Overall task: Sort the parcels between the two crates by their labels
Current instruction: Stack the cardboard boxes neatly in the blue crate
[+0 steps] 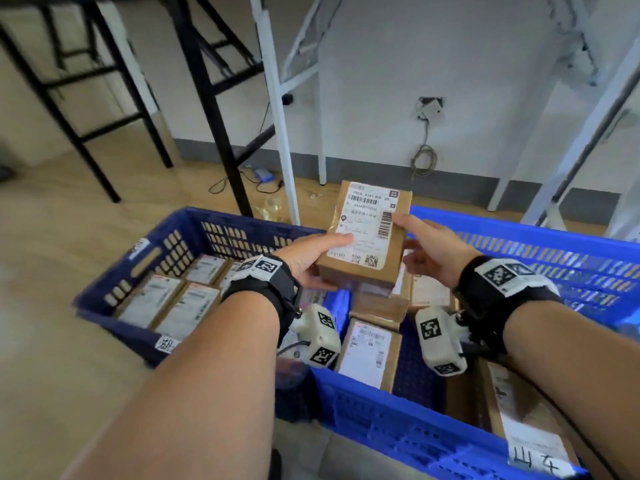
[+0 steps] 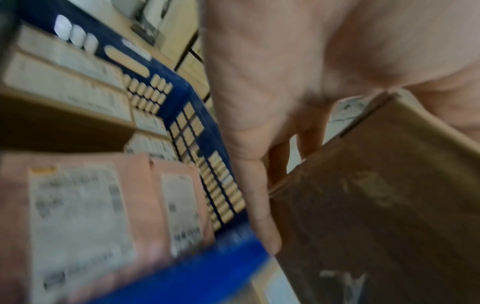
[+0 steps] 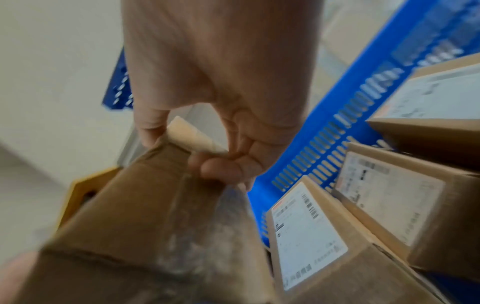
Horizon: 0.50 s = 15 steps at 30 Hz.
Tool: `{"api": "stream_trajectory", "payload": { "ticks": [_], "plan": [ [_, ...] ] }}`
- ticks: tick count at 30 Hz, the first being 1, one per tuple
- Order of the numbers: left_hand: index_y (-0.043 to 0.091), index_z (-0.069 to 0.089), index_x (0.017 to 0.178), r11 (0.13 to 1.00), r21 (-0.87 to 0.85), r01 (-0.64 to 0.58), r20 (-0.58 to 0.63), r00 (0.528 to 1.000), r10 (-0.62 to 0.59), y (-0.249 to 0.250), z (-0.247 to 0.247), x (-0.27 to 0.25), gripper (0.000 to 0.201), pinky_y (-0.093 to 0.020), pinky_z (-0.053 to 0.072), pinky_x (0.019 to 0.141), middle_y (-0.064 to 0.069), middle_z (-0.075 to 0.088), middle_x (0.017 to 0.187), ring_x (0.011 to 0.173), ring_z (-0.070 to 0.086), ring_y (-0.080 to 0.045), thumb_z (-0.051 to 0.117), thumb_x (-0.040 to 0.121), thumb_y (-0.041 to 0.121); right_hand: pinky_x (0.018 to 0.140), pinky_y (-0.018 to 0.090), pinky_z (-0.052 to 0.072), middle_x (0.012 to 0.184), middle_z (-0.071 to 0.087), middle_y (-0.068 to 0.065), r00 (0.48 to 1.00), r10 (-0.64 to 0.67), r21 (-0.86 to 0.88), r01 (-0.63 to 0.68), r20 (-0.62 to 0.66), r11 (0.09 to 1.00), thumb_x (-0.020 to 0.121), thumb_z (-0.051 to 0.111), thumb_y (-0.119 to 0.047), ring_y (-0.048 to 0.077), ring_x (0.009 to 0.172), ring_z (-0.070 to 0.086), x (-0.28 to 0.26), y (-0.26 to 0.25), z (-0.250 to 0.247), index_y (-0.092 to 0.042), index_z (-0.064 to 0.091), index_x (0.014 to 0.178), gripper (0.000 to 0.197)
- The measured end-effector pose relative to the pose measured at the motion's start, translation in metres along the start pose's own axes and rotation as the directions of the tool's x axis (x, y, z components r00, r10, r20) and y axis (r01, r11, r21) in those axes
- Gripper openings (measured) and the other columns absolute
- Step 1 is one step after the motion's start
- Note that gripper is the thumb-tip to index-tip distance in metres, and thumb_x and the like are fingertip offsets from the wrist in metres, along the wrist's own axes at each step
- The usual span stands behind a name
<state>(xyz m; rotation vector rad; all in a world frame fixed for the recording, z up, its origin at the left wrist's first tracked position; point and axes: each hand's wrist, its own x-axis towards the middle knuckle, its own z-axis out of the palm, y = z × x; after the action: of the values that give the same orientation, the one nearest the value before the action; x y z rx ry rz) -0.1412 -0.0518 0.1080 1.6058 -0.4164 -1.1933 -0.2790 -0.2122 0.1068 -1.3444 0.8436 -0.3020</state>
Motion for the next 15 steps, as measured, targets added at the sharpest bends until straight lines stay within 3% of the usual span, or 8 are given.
{"api": "stream_trajectory", "payload": {
  "ticks": [4,7,9,11,15],
  "plan": [
    [0.017,0.065,0.116,0.999,-0.038,0.01,-0.12,0.993,-0.014,0.003,-0.06,-0.003,0.037,-0.046,0.053,0.092,-0.01,0.07,0.115,0.107,0.064,-0.028,0.068,0.085,0.037,0.049,0.022,0.049,0.09,0.066,0.005,0.981,0.048,-0.142,-0.021,0.186,0.99,0.086,0.062,-0.049,0.018,0.064,0.063,0.016,-0.01,0.052,-0.021,0.064,0.106,0.035],
    [0.018,0.064,0.112,1.0,-0.019,0.013,-0.187,0.982,-0.016,0.014,-0.101,-0.01,0.029,-0.045,0.052,0.093,-0.008,0.069,0.112,0.107,0.063,-0.025,0.066,0.088,0.034,0.059,0.028,0.056,0.082,0.067,0.005,0.972,0.026,-0.178,0.017,0.235,0.984,0.093,0.057,-0.038,0.021,0.067,0.064,0.032,-0.024,0.095,-0.017,0.062,0.097,0.022],
    [0.018,0.064,0.109,1.0,0.001,0.006,-0.233,0.973,-0.005,0.022,-0.129,-0.013,0.025,-0.044,0.052,0.092,-0.005,0.07,0.107,0.103,0.064,-0.022,0.065,0.089,0.032,0.067,0.03,0.056,0.08,0.066,0.007,0.96,0.021,-0.183,0.032,0.278,0.983,0.096,0.054,-0.032,0.021,0.067,0.064,0.044,-0.032,0.124,-0.015,0.06,0.1,0.019],
    [0.018,0.063,0.114,0.999,0.03,0.023,-0.275,0.961,-0.014,0.029,-0.157,-0.017,0.031,-0.045,0.051,0.095,-0.006,0.069,0.113,0.107,0.063,-0.023,0.067,0.087,0.033,0.068,0.03,0.056,0.083,0.068,0.009,0.948,0.026,-0.194,0.038,0.317,0.98,0.097,0.053,-0.031,0.02,0.068,0.067,0.055,-0.037,0.151,-0.014,0.059,0.103,0.019],
    [0.021,0.061,0.111,0.995,0.083,0.047,-0.342,0.94,-0.016,0.04,-0.199,-0.022,0.032,-0.045,0.052,0.093,-0.003,0.065,0.118,0.11,0.061,-0.023,0.07,0.084,0.035,0.074,0.031,0.057,0.096,0.068,0.012,0.925,0.037,-0.168,0.029,0.378,0.985,0.096,0.054,-0.035,0.023,0.083,0.069,0.072,-0.04,0.19,-0.013,0.06,0.11,0.027]
  ]
}}
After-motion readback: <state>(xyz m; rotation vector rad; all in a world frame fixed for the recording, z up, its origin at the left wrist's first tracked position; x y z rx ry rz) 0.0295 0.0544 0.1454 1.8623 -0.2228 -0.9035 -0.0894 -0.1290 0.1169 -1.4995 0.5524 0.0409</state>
